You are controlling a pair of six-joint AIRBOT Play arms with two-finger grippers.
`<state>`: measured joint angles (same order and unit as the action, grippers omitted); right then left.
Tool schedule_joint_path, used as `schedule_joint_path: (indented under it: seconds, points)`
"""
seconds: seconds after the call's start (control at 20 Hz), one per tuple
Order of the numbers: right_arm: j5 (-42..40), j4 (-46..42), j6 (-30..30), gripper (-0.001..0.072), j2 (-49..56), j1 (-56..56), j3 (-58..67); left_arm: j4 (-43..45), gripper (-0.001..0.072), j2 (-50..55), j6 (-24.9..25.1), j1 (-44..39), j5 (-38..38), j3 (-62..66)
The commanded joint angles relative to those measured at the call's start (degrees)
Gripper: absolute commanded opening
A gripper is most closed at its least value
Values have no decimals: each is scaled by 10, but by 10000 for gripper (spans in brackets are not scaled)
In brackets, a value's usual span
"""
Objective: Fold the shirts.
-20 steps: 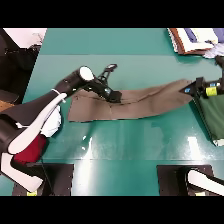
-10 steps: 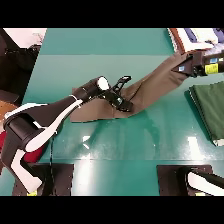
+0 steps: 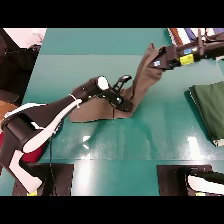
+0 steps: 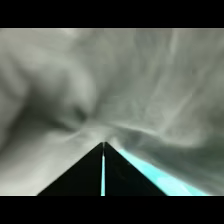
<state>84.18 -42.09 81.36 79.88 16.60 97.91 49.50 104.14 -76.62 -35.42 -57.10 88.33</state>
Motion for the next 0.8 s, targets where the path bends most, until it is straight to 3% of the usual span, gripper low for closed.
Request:
schedule_joint_path:
  seconds: [0.0, 0.25, 0.45, 0.65, 0.7, 0.75]
  points:
    - [-3, 0, 0, 15, 34, 50, 46, 46, 25, -41, 1, 37, -26, 1]
    - [-30, 1, 0, 16, 97, 138, 108, 158, 25, -148, 1, 159, -95, 1]
    - [-126, 1, -10, 16, 168, 227, 146, 221, 26, -246, 1, 284, -122, 1]
    - [-221, 1, -12, 30, 257, 303, 175, 228, 26, -318, 1, 385, -124, 1]
    - [-230, 2, -17, 91, 280, 317, 184, 228, 25, -327, 1, 400, -126, 1]
    - [-239, 5, -34, 265, 299, 330, 189, 228, 26, -335, 1, 413, -130, 1]
